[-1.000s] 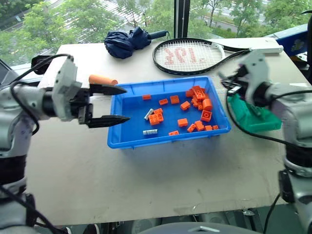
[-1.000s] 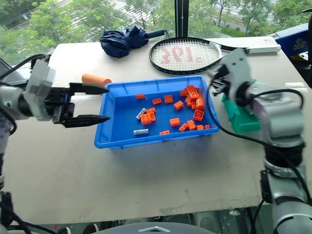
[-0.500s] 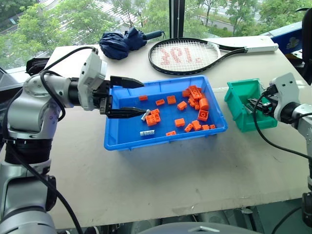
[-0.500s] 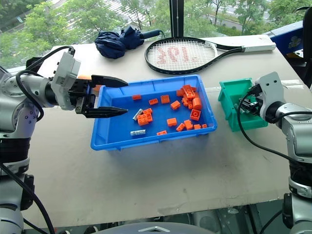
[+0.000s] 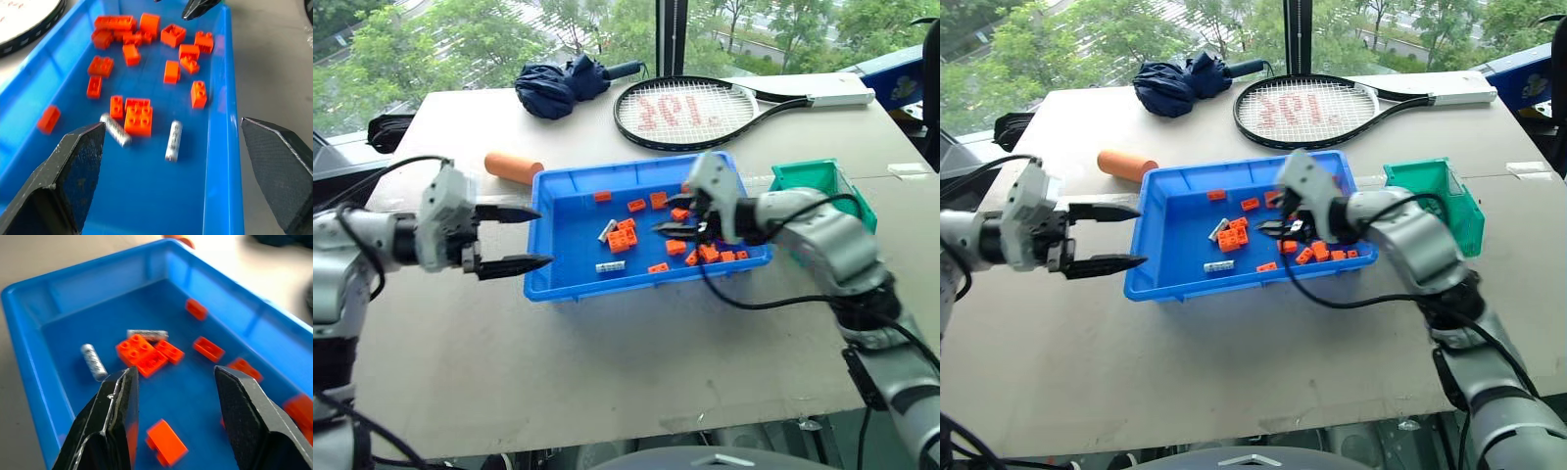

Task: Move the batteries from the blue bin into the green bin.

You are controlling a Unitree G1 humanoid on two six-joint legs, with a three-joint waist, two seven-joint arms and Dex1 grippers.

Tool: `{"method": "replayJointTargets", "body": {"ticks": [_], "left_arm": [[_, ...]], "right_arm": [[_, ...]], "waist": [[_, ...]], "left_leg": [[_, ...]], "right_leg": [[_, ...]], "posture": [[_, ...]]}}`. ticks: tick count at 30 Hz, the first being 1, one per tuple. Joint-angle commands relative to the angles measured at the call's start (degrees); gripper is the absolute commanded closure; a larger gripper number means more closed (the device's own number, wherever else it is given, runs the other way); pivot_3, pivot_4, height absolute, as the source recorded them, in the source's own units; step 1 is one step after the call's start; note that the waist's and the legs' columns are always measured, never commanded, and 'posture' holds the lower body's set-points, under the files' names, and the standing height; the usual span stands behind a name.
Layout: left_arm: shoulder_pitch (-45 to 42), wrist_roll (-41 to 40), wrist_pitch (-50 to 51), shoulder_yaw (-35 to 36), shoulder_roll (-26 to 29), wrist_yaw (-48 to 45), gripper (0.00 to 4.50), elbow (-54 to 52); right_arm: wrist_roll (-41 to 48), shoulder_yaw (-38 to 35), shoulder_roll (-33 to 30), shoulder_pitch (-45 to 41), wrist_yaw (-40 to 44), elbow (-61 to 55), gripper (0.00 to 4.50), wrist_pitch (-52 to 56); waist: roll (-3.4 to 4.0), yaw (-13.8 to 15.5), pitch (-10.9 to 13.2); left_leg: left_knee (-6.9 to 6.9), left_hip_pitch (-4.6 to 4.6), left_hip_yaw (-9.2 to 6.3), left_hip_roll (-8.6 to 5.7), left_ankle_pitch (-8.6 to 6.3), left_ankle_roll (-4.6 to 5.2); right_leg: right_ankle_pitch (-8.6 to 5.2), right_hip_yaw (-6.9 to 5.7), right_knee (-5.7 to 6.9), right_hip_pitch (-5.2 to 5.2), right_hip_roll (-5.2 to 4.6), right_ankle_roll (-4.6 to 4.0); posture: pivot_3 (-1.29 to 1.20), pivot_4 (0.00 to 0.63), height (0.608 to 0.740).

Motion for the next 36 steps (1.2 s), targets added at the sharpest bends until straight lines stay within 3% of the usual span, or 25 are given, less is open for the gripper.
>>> {"method": "replayJointTargets", "body": {"ticks": [1,9,21,23,25,26,29,33,36], "left_arm": [[4.8,0.2,-1.1,6.1,2.4,-0.5,0.0,-3.2],[16.3,-0.2,2.8,15.5,3.9,0.2,0.0,-11.0],[13.8,-2.1,5.8,14.5,4.7,2.9,0.0,-13.8],[12.9,-2.3,6.1,14.0,4.8,3.1,0.0,-14.0],[12.1,-2.3,6.2,13.3,4.8,3.2,0.0,-13.9],[11.8,-2.3,6.1,13.1,4.9,3.2,0.0,-13.8],[10.2,-2.5,6.1,11.9,4.9,3.4,0.0,-13.4],[8.3,-3.1,6.3,10.6,4.5,3.7,0.0,-13.5],[3.0,-6.3,8.0,8.4,3.1,6.0,0.0,-15.4]], "right_arm": [[-3.7,6.3,3.6,-3.9,3.8,5.8,2.11,-8.3],[-11.2,14.8,13.9,-9.1,9.1,24.5,2.11,-21.0],[-19.1,17.5,19.9,-13.0,15.0,39.6,2.11,-24.1],[-20.3,18.2,19.9,-13.5,16.5,40.7,3.04,-22.5],[-21.1,17.9,20.4,-14.0,16.6,41.7,3.61,-21.8],[-21.4,17.3,20.8,-14.2,15.9,42.1,4.22,-21.9],[-19.5,14.0,21.3,-14.2,15.6,39.3,4.49,-21.8],[-15.6,7.2,18.5,-12.3,14.7,28.1,4.49,-17.0],[-9.6,-2.1,13.6,-6.2,12.7,12.0,4.49,-9.5]], "waist": [[-0.02,0.0,0.0],[-0.06,-0.1,0.0],[-0.06,-0.1,0.0],[-0.05,-0.2,0.0],[-0.06,-0.2,0.0],[-0.05,-0.2,0.0],[-0.04,-0.2,0.0],[-0.04,-0.1,0.0],[-0.07,0.6,0.0]], "left_leg": [[0.0,0.0,-0.02,0.0,0.01,-0.01],[0.0,-0.01,-0.15,-0.01,0.08,-0.17],[-0.08,0.01,-0.19,-0.04,0.1,-0.22],[-0.08,0.01,-0.19,-0.05,0.11,-0.23],[-0.08,0.02,-0.19,-0.05,0.11,-0.23],[-0.09,0.02,-0.2,-0.05,0.11,-0.23],[-0.09,0.03,-0.2,-0.05,0.11,-0.24],[-0.08,-0.04,-0.24,-0.06,0.12,-0.26],[-0.07,-0.07,-0.36,-0.1,0.12,-0.25]], "right_leg": [[0.0,-0.02,0.0,0.0,-0.05,0.0],[0.0,-0.13,0.02,0.0,-0.23,-0.01],[0.0,-0.16,0.02,0.0,-0.23,-0.02],[0.0,-0.15,0.02,0.0,-0.23,-0.02],[0.0,-0.15,0.02,0.0,-0.23,-0.02],[0.0,-0.15,0.02,0.0,-0.23,-0.02],[0.0,-0.15,0.03,0.0,-0.23,-0.02],[0.0,-0.19,0.02,-0.02,-0.28,-0.02],[0.0,-0.3,0.02,-0.01,-0.37,-0.01]], "posture": [[0.0,0.15,0.74],[0.0,0.15,0.74],[0.0,0.15,0.74],[0.0,0.15,0.74],[0.0,0.15,0.74],[0.0,0.15,0.74],[0.0,0.15,0.74],[0.0,0.15,0.74],[0.0,0.15,0.74]]}}
